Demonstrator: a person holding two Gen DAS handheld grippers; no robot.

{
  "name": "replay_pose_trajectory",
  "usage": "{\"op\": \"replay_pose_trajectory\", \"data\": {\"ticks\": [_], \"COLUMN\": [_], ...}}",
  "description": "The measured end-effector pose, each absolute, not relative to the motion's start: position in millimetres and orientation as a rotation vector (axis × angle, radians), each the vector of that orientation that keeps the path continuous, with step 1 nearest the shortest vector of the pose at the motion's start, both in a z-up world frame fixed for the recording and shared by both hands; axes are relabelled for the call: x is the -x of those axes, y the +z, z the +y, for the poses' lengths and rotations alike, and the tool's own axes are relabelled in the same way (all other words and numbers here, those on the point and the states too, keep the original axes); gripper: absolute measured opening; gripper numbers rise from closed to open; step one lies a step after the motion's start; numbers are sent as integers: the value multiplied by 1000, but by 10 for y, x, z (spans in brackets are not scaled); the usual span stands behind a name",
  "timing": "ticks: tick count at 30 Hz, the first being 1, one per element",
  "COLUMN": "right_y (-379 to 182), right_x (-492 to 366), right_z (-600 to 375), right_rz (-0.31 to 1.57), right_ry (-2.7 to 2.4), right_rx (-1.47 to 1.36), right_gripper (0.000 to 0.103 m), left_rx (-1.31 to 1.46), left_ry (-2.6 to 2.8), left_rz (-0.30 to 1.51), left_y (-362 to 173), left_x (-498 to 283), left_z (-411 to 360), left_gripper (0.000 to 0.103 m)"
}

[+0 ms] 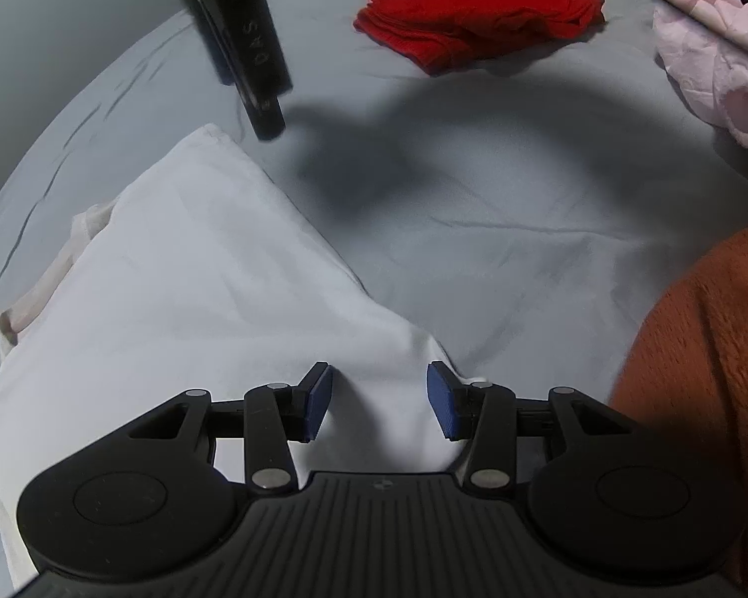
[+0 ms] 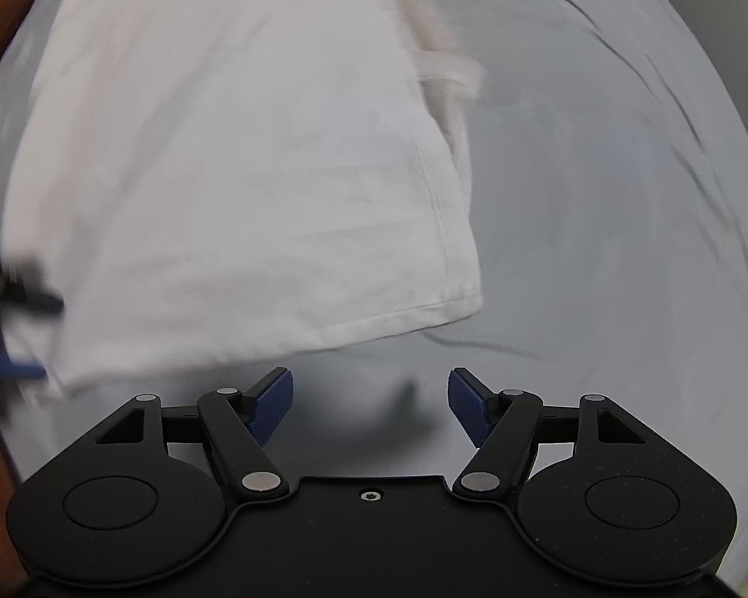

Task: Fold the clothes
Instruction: 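Open both grippers and move them to the folded shirt edge, then grasp the folded shirt edge with both grippers and lift it up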

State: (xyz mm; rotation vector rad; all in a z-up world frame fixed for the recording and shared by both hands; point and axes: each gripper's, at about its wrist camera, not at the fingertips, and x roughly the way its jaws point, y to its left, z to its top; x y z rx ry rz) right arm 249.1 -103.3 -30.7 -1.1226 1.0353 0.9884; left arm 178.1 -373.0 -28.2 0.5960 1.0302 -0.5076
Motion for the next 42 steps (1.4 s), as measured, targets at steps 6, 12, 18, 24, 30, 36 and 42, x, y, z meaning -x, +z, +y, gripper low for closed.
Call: {"op": "replay_pose_trajectory", "data": {"ticks": [6,12,18,24,30,36,42], "right_y": [-413,-610,-814,-956,-1057,-1022,-897], "right_x": [-2332,-2079,-1992,-2023,-2067,-2065,-2071], "right_z": [-975,-1091,-1201,-1191,-1115,-1115,-1162], "right_rz": [791,384,147,89,86,103,70], "right_ry": [1151,1321,1397,1437,1422,1392,1355], "right_rx": [1543,1971,2173,2253,2277,2290,2296], "right_gripper": [66,66,60,37,13,8,7], "left_rx": [-540,-489,-435,-380,-338,-281,-267], "left_ry": [-527,-537,-544,-557,-577,-586,-575], "left_rz": [1066,1078,1086,1097,1102,1088,1053], "left_y": [-329,-313,-299,-306,-307,-275,-160], "left_x": [-1850,-1840,-1849,-1905,-1960,-1954,-1916], "left_z": [-3650,-3547,-3433,-3341,-3270,-3185,-3091], "left_gripper": [40,35,25,16,10,5,4]}}
